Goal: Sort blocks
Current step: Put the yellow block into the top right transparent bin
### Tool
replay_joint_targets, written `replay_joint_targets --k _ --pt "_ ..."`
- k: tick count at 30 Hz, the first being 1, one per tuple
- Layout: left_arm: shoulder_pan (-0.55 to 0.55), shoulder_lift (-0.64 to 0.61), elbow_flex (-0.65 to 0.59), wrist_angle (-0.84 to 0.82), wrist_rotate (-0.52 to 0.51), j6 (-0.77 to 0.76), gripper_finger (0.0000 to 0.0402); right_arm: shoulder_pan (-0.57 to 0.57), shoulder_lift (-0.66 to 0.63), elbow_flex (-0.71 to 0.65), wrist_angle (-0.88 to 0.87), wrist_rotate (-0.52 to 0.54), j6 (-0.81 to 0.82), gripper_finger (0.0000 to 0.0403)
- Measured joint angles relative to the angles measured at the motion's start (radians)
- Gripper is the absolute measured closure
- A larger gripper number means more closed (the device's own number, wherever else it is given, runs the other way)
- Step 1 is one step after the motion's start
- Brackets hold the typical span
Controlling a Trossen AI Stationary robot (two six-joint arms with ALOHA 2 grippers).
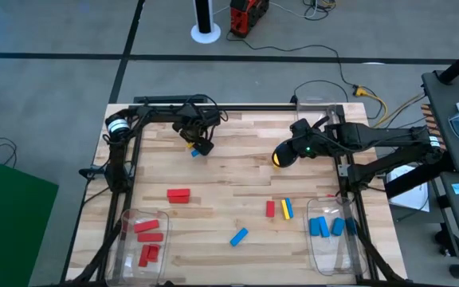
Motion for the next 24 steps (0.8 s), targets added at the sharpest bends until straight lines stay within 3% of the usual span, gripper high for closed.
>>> replay_joint_targets --k 7,16,24 --pt "0.000 0.000 0.009 -0.004 0.004 0.000 0.0333 0.000 0.000 -0.001 0.000 0.000 0.001 0.0394" --pt "0.000 -0.030 0.053 -0.065 0.002 0.066 0.0333 0.000 0.000 -0.001 0.000 -0.001 0.011 0.0394" --pt "-0.032 -0.104 0.210 -0.115 0.027 0.289 0.0333 -0.006 0.000 -0.001 0.001 -0.029 0.096 0.0394"
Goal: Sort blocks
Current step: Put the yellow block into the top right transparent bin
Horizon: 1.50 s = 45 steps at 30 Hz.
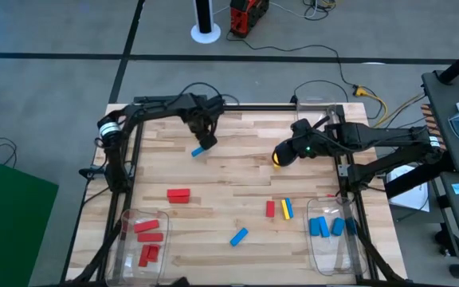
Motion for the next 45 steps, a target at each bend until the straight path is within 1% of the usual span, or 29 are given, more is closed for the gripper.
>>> replay_joint_targets --k 6,11,15,18,21,25,27,32,37,41,45 --pt "-0.043 -0.014 0.152 -0.004 0.017 0.144 0.0333 -0.030 0.000 0.000 0.003 -0.056 0.057 0.0393" --pt "-0.110 -0.016 0.270 0.005 0.019 0.271 0.0333 -0.053 0.000 0.000 0.045 -0.058 0.060 0.0387" --pt "-0.174 -0.016 0.337 0.021 0.019 0.356 0.0333 -0.075 0.000 0.000 0.104 -0.063 0.060 0.0370" --pt "-0.216 -0.016 0.360 0.060 0.020 0.374 0.0333 -0.088 0.000 0.000 0.148 -0.077 0.054 0.0346" --pt "-0.250 -0.016 0.377 0.082 0.016 0.382 0.0333 -0.090 0.000 0.000 0.194 -0.077 0.053 0.0314" --pt "-0.289 -0.015 0.387 0.098 -0.030 0.381 0.0333 -0.090 0.000 0.000 0.248 -0.079 0.052 0.0269" --pt "-0.304 -0.015 0.392 0.104 -0.032 0.381 0.0333 -0.090 0.002 0.000 0.273 -0.079 0.044 0.0248" --pt "-0.336 -0.015 0.392 0.126 -0.034 0.365 0.0333 -0.092 0.016 0.000 0.350 -0.082 0.023 0.0207" --pt "-0.359 -0.015 0.392 0.172 -0.036 0.356 0.0333 -0.092 0.043 0.000 0.391 -0.107 0.016 0.0189" --pt "-0.360 -0.015 0.392 0.177 -0.036 0.331 0.0333 -0.092 0.063 0.000 0.426 -0.134 0.000 0.0188" --pt "-0.366 -0.015 0.392 0.179 -0.038 0.324 0.0333 -0.095 0.075 0.000 0.444 -0.135 -0.001 0.0188"
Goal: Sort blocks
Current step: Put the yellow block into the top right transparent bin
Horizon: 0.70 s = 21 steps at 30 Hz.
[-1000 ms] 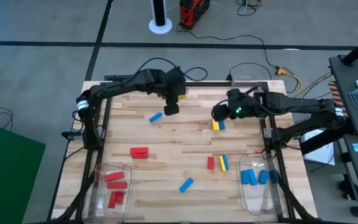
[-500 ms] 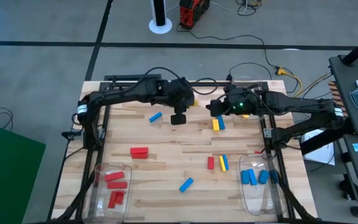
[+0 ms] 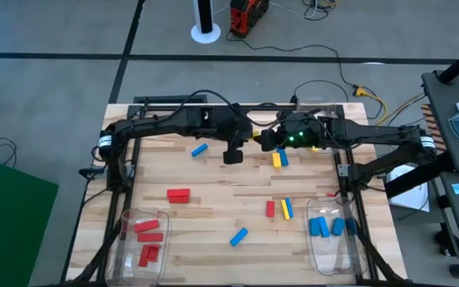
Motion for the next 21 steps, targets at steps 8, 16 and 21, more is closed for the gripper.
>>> replay_joint_targets --k 8,16,21 --pt "-0.020 0.000 0.000 0.021 0.000 -0.004 0.0333 -0.007 0.020 0.000 0.022 0.000 -0.019 0.0198" --pt "-0.025 0.000 0.000 0.037 -0.034 -0.032 0.0333 -0.010 0.020 0.000 0.022 0.001 -0.020 0.0239" --pt "-0.025 0.000 0.000 0.037 -0.060 -0.033 0.0326 -0.010 0.020 0.000 0.020 0.001 -0.026 0.0302"
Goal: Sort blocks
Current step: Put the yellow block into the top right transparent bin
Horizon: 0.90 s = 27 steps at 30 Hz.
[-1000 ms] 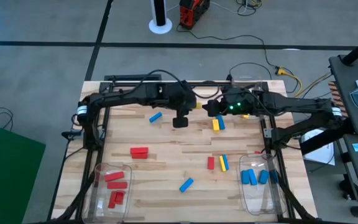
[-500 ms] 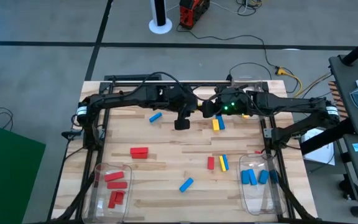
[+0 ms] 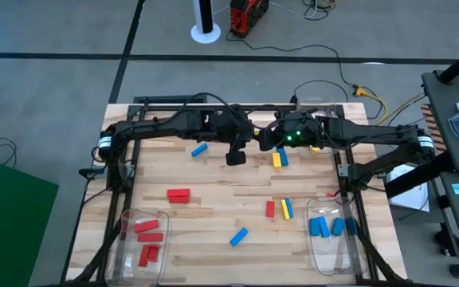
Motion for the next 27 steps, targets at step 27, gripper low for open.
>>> replay_joint_targets --k 27 --pt "-0.031 0.000 -0.001 0.030 -0.062 0.015 0.0321 -0.013 0.014 0.000 0.000 -0.021 -0.039 0.0249"
